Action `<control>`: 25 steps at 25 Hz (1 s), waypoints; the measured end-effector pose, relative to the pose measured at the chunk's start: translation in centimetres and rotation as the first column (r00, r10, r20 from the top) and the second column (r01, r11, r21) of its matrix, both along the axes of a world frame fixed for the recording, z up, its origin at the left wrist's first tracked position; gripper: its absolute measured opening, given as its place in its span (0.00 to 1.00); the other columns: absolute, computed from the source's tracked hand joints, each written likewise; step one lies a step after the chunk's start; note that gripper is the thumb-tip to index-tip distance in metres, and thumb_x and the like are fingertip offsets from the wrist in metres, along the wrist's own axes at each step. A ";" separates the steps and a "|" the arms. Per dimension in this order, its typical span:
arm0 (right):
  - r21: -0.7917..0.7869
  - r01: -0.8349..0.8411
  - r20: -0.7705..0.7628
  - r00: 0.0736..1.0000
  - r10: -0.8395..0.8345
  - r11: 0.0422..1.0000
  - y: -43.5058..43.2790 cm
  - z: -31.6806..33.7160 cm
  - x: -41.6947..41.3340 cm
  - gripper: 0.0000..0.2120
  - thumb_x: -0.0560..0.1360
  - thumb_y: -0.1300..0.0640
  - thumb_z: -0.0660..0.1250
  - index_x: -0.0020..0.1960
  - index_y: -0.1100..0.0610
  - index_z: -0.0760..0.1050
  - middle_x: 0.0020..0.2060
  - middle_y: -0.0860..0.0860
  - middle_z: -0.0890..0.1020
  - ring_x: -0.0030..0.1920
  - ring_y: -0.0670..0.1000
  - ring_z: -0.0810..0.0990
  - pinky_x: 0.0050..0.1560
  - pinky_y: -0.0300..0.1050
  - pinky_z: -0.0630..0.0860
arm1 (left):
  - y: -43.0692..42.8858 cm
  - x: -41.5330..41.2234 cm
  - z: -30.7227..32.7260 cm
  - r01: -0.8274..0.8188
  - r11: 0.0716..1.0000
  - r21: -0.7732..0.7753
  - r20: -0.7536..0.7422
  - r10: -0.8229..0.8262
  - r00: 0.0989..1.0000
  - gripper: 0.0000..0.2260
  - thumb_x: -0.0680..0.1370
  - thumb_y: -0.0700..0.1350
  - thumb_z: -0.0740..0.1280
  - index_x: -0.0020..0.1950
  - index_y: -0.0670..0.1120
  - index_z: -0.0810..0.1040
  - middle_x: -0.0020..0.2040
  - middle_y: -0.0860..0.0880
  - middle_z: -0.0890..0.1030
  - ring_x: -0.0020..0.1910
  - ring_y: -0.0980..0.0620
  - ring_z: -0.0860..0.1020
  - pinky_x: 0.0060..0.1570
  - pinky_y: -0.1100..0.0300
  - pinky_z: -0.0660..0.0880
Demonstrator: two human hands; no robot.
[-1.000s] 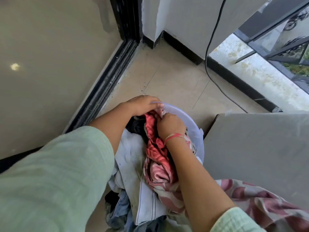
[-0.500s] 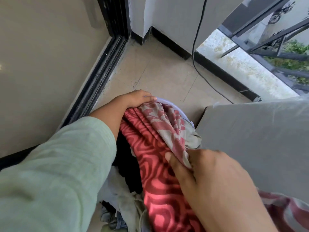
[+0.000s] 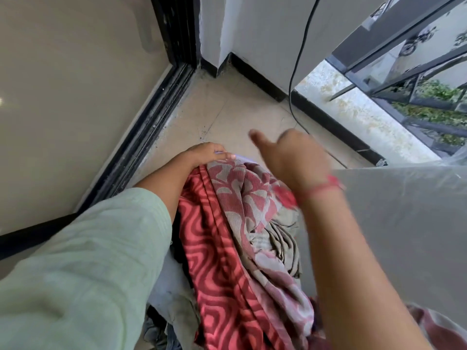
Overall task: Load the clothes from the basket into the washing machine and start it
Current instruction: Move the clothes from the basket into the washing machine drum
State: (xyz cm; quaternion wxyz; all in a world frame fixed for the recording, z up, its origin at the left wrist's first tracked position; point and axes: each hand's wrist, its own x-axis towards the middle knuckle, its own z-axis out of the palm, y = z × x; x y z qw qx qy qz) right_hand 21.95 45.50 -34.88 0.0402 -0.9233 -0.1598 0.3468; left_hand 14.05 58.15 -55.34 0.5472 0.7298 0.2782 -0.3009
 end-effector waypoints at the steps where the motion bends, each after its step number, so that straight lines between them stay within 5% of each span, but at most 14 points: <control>1: -0.068 -0.044 -0.153 0.988 0.033 0.997 1.1 -3.2 0.2 0.29 0.73 0.32 0.56 0.49 0.57 0.76 0.44 0.56 0.79 0.47 0.59 0.79 0.48 0.47 0.74 | 0.1 -0.1 -0.1 -0.052 0.998 -0.034 0.014 0.053 0.999 0.15 0.71 0.57 0.70 0.50 0.48 0.79 0.50 0.48 0.78 0.51 0.51 0.76 0.53 0.59 0.71; 3: -0.114 -0.207 -0.421 0.896 0.141 0.972 2.0 -11.3 -1.5 0.26 0.73 0.34 0.58 0.55 0.56 0.76 0.52 0.57 0.81 0.53 0.59 0.79 0.58 0.51 0.74 | 0.3 -0.2 -0.2 -0.158 0.983 -0.096 -0.010 0.158 0.987 0.09 0.74 0.47 0.70 0.51 0.46 0.77 0.44 0.49 0.78 0.43 0.56 0.77 0.41 0.70 0.72; 6: -0.069 -0.341 -0.236 0.919 0.316 0.938 1.9 -14.8 -2.9 0.21 0.77 0.43 0.55 0.61 0.56 0.73 0.60 0.57 0.78 0.59 0.58 0.77 0.57 0.48 0.71 | 0.3 -0.7 -0.8 -0.225 0.966 -0.126 0.001 0.227 0.974 0.09 0.75 0.44 0.70 0.53 0.46 0.76 0.41 0.51 0.78 0.40 0.59 0.78 0.35 0.75 0.71; 11: 0.110 -0.439 0.183 0.891 0.416 0.892 -2.2 -4.5 -5.3 0.19 0.80 0.44 0.54 0.41 0.54 0.76 0.40 0.57 0.82 0.43 0.57 0.81 0.35 0.45 0.63 | -0.1 -0.4 0.9 -0.260 0.961 -0.095 -0.031 0.258 0.966 0.10 0.71 0.53 0.72 0.47 0.51 0.77 0.51 0.47 0.79 0.58 0.46 0.77 0.60 0.56 0.71; 12: 0.184 -0.463 0.272 0.871 0.408 0.867 -2.7 -0.9 -5.9 0.20 0.79 0.45 0.54 0.32 0.53 0.70 0.32 0.55 0.80 0.36 0.55 0.79 0.31 0.45 0.60 | -0.2 -0.1 2.2 -0.281 0.952 -0.124 -0.061 0.275 0.960 0.06 0.75 0.51 0.69 0.44 0.51 0.75 0.50 0.46 0.78 0.62 0.43 0.75 0.62 0.54 0.69; 14: 0.342 -0.515 0.371 0.842 0.390 0.786 -3.1 5.8 -7.4 0.23 0.76 0.47 0.58 0.28 0.52 0.53 0.21 0.52 0.70 0.23 0.55 0.71 0.25 0.44 0.60 | -0.7 0.2 4.1 -0.308 0.946 -0.104 -0.073 0.301 0.951 0.12 0.82 0.45 0.58 0.38 0.51 0.68 0.50 0.42 0.76 0.59 0.42 0.74 0.63 0.51 0.68; 17: 0.147 -0.517 0.331 0.829 0.450 0.844 -6.4 9.7 -10.1 0.18 0.70 0.46 0.61 0.25 0.53 0.64 0.18 0.51 0.70 0.18 0.56 0.70 0.21 0.41 0.57 | -0.7 -0.3 5.1 -0.296 0.953 -0.062 -0.068 0.292 0.954 0.06 0.73 0.50 0.69 0.40 0.51 0.73 0.50 0.44 0.78 0.56 0.46 0.76 0.60 0.53 0.70; 19: -0.038 -0.390 0.267 0.883 0.385 0.920 -8.8 7.5 -11.3 0.17 0.68 0.44 0.61 0.26 0.51 0.75 0.23 0.50 0.74 0.22 0.55 0.75 0.21 0.40 0.57 | -0.2 -0.6 2.3 -0.171 0.985 -0.016 -0.065 0.169 0.983 0.15 0.66 0.60 0.72 0.43 0.53 0.76 0.55 0.45 0.80 0.58 0.47 0.77 0.61 0.55 0.72; 23: -0.171 -0.241 0.165 0.949 0.269 0.955 -10.8 4.2 -11.7 0.17 0.61 0.43 0.77 0.37 0.55 0.78 0.41 0.55 0.78 0.36 0.60 0.78 0.33 0.50 0.75 | 0.9 -0.9 0.9 -0.114 0.993 -0.037 -0.145 0.107 0.984 0.30 0.57 0.70 0.68 0.51 0.52 0.78 0.54 0.49 0.80 0.54 0.50 0.78 0.60 0.55 0.73; 25: -0.029 -0.109 0.416 0.902 0.111 0.994 -9.0 6.1 -9.6 0.23 0.61 0.43 0.75 0.48 0.56 0.76 0.51 0.58 0.76 0.43 0.62 0.78 0.40 0.51 0.74 | 1.6 -2.0 2.8 -0.129 0.988 -0.086 -0.191 0.111 0.975 0.30 0.60 0.66 0.69 0.53 0.46 0.78 0.53 0.47 0.81 0.51 0.49 0.79 0.57 0.56 0.74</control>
